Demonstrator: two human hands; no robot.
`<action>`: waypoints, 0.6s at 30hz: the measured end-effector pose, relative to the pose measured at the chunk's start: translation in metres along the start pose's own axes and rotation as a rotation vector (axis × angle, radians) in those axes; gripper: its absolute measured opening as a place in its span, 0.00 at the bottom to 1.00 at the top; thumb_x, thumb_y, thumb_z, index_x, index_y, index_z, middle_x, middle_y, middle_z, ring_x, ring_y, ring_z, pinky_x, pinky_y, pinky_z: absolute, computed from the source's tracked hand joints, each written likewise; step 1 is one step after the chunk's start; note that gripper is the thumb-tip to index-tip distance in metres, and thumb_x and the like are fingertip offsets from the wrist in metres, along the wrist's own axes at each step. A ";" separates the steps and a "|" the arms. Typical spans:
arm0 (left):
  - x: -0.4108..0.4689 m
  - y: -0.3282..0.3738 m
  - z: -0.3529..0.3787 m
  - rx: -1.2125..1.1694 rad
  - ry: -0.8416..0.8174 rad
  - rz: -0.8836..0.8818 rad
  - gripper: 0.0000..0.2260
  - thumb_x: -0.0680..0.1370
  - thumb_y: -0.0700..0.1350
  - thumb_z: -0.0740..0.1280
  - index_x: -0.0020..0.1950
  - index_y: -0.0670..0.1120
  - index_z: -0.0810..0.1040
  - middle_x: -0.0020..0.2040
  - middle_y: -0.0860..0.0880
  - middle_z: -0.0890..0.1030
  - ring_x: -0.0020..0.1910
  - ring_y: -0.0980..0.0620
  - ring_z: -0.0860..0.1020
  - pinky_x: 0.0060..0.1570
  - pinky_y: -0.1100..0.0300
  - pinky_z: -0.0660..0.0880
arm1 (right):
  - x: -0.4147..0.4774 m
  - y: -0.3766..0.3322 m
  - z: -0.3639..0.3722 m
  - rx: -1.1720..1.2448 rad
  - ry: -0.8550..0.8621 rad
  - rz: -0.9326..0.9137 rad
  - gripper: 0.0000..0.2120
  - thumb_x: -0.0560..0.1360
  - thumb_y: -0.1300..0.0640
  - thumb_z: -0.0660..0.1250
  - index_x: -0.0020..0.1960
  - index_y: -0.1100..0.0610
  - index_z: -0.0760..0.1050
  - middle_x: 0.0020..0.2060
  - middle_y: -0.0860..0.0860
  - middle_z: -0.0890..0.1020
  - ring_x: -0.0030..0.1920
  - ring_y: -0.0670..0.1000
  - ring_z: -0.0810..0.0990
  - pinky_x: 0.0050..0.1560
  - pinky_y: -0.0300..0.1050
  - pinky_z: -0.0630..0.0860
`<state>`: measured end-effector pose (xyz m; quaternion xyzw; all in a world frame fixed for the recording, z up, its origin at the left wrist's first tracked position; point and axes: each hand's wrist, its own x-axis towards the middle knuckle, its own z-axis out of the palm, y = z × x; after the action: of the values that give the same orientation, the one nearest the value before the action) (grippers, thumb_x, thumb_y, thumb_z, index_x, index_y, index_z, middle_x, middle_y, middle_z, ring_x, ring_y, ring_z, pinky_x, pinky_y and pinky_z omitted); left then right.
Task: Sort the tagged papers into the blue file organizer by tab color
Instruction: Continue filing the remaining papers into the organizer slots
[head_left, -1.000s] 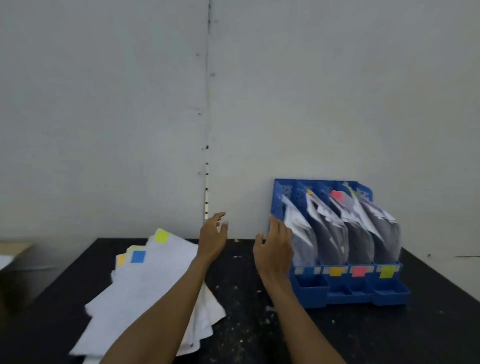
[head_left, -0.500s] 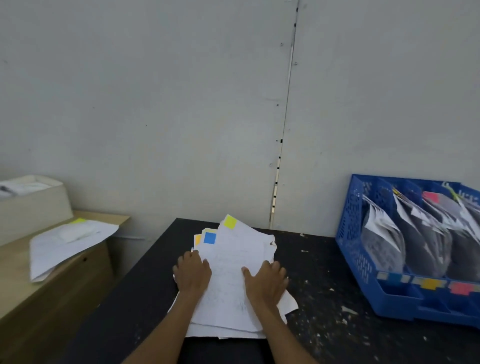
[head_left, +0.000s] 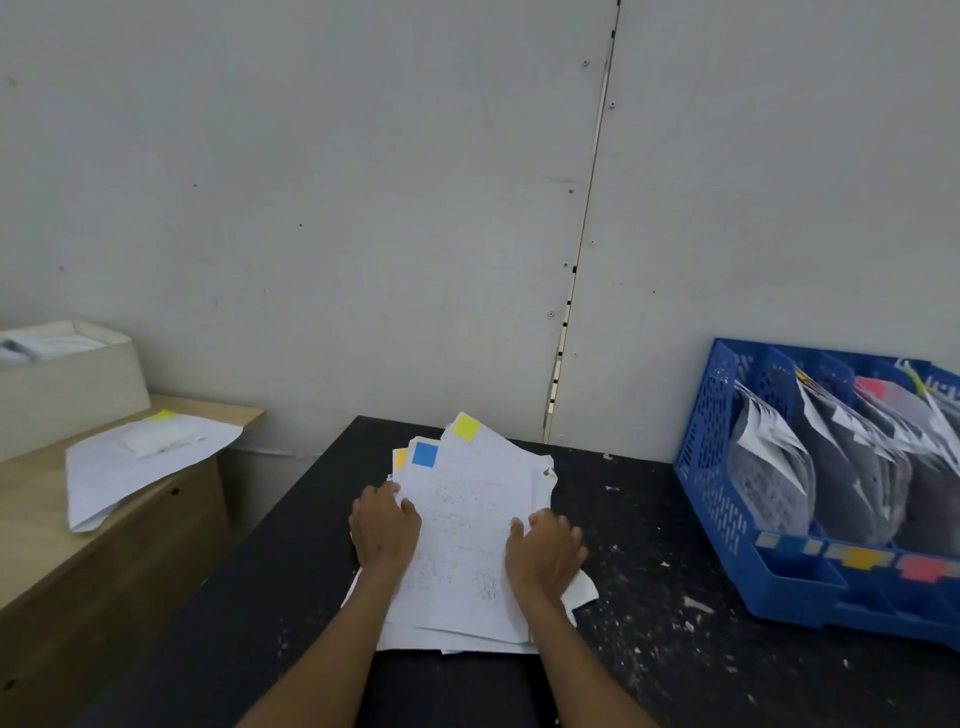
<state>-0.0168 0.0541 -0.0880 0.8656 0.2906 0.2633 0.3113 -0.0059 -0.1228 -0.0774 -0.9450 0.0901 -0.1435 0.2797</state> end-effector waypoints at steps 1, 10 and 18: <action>0.000 0.000 0.000 0.037 -0.017 0.001 0.17 0.80 0.47 0.64 0.68 0.46 0.74 0.61 0.45 0.76 0.59 0.47 0.74 0.60 0.54 0.72 | -0.001 0.000 -0.001 -0.005 0.000 0.003 0.12 0.78 0.46 0.61 0.56 0.51 0.76 0.54 0.47 0.78 0.58 0.51 0.71 0.59 0.47 0.64; 0.026 0.017 -0.001 0.132 -0.228 -0.173 0.18 0.79 0.52 0.60 0.68 0.51 0.73 0.66 0.44 0.72 0.65 0.43 0.69 0.67 0.48 0.64 | -0.004 0.003 -0.002 -0.029 0.022 0.004 0.10 0.80 0.48 0.60 0.56 0.49 0.77 0.53 0.46 0.78 0.56 0.49 0.72 0.57 0.45 0.66; 0.030 0.028 0.011 0.166 -0.176 -0.153 0.18 0.80 0.51 0.62 0.69 0.49 0.73 0.65 0.43 0.71 0.65 0.43 0.69 0.66 0.47 0.64 | 0.000 0.004 0.004 0.014 0.054 0.014 0.06 0.78 0.57 0.62 0.49 0.48 0.77 0.48 0.45 0.79 0.52 0.49 0.73 0.54 0.45 0.66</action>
<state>0.0204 0.0521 -0.0675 0.8835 0.3481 0.1369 0.2821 -0.0052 -0.1238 -0.0829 -0.9383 0.1030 -0.1675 0.2846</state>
